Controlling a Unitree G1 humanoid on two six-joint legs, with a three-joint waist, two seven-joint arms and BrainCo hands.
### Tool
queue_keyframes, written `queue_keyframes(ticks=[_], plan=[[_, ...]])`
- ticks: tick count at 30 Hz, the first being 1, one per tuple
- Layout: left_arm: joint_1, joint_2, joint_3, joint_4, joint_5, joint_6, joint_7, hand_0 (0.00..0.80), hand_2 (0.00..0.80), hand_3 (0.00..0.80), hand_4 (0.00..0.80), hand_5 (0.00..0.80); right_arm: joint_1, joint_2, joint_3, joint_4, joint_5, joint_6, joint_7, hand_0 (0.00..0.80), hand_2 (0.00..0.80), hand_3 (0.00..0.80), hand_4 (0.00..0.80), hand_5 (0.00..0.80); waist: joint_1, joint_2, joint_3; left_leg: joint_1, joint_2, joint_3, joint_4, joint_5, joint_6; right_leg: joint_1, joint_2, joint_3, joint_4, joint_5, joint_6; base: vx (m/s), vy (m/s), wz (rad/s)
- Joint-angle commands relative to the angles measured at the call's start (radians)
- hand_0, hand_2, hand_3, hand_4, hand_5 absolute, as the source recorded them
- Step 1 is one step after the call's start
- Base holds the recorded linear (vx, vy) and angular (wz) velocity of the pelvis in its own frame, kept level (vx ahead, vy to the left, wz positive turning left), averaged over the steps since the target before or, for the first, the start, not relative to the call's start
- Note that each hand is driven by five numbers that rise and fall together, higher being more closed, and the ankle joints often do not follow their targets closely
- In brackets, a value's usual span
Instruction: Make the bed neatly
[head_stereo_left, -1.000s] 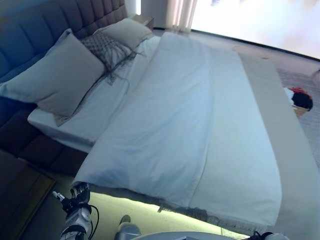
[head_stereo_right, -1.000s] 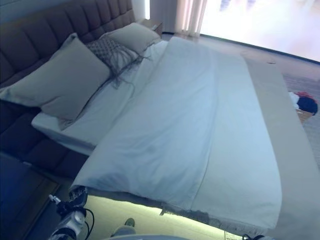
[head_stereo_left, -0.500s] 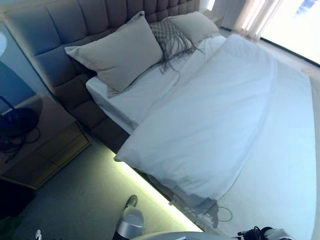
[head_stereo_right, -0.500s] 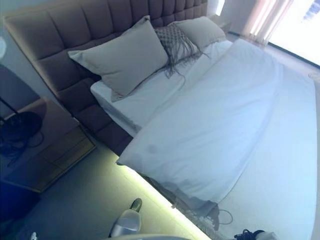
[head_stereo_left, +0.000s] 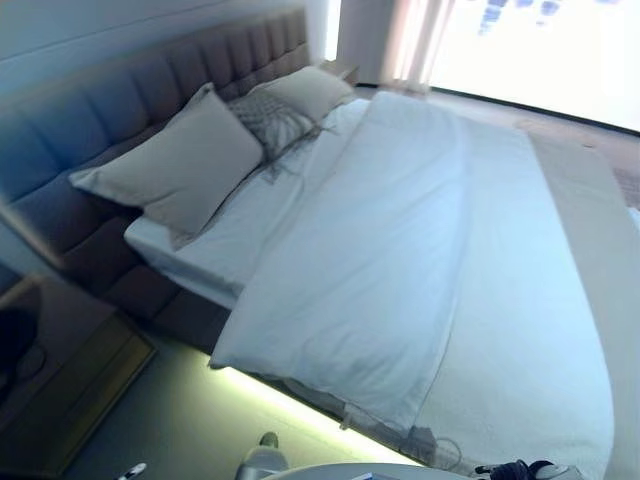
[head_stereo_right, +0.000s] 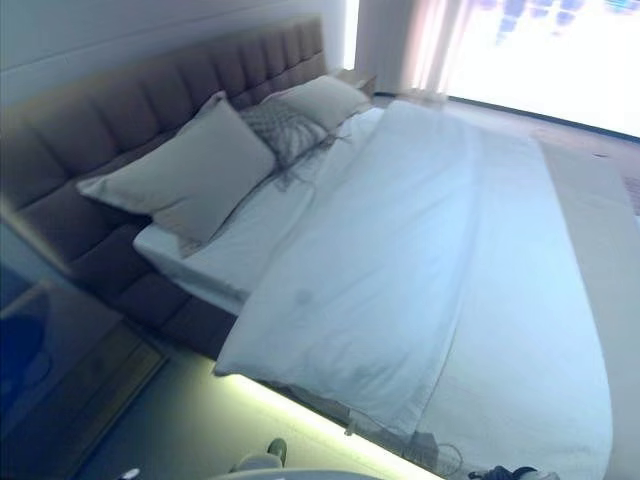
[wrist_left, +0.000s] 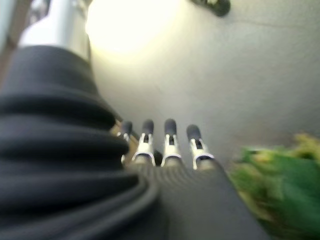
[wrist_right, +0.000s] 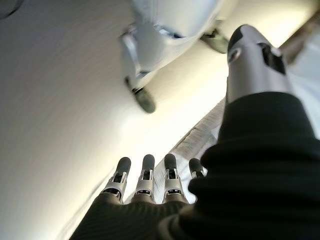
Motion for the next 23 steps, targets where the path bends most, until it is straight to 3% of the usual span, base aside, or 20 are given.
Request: queue_keyframes(ticks=[1,4,8,14,23], plan=[[-0.088,-0.058,-0.067,0.024,0.1,-0.011,0.017,0.0,0.0,0.0,0.0,0.0,-0.048,0.031,-0.048,0.041,0.204,-0.048,-0.076,0.0,0.0,0.0,0.0,0.0,-0.026,0.006,0.032,0.071,0.012,0.032,0.011,-0.104,0.019,-0.055,-0.041,-0.012,-0.04,0.133,0.007,0.034,-0.034,-0.42],[-0.112,-0.104,-0.121,0.025,0.125,0.003,0.007,0.0,0.0,0.0,0.0,0.0,-0.042,0.108,-0.132,0.067,0.423,-0.057,-0.141,0.0,0.0,0.0,0.0,0.0,-0.066,0.014,0.021,0.076,0.013,0.059,0.0,-0.106,0.016,-0.063,-0.029,0.022,-0.077,0.156,0.011,0.018,-0.027,-0.45],[-0.143,-0.176,-0.193,0.038,0.145,0.001,-0.008,0.0,0.0,0.0,0.0,0.0,-0.033,0.196,-0.202,0.115,0.557,-0.063,-0.204,0.0,0.0,0.0,0.0,0.0,-0.114,0.028,0.014,0.074,0.019,0.104,0.0,-0.112,0.015,-0.089,-0.017,0.061,-0.087,0.166,0.011,-0.013,-0.018,-0.45],[-0.184,-0.25,-0.242,0.051,0.113,0.008,-0.004,0.0,0.0,0.0,0.0,0.0,-0.051,0.245,-0.157,0.162,0.497,-0.052,-0.229,0.0,0.0,0.0,0.0,0.0,-0.153,0.037,0.01,0.101,0.023,0.147,0.0,-0.123,0.023,-0.089,0.0,0.101,-0.087,0.155,-0.005,0.025,-0.03,-0.35],[-0.195,-0.281,-0.261,0.049,0.05,-0.008,0.007,0.0,0.0,0.0,0.0,0.0,-0.061,0.253,-0.12,0.176,0.478,-0.044,-0.233,0.0,0.0,0.0,0.0,0.0,-0.175,0.041,0.006,0.136,0.032,0.178,0.0,-0.131,0.027,-0.071,0.007,0.127,-0.087,0.146,-0.007,0.042,-0.029,-0.19]])
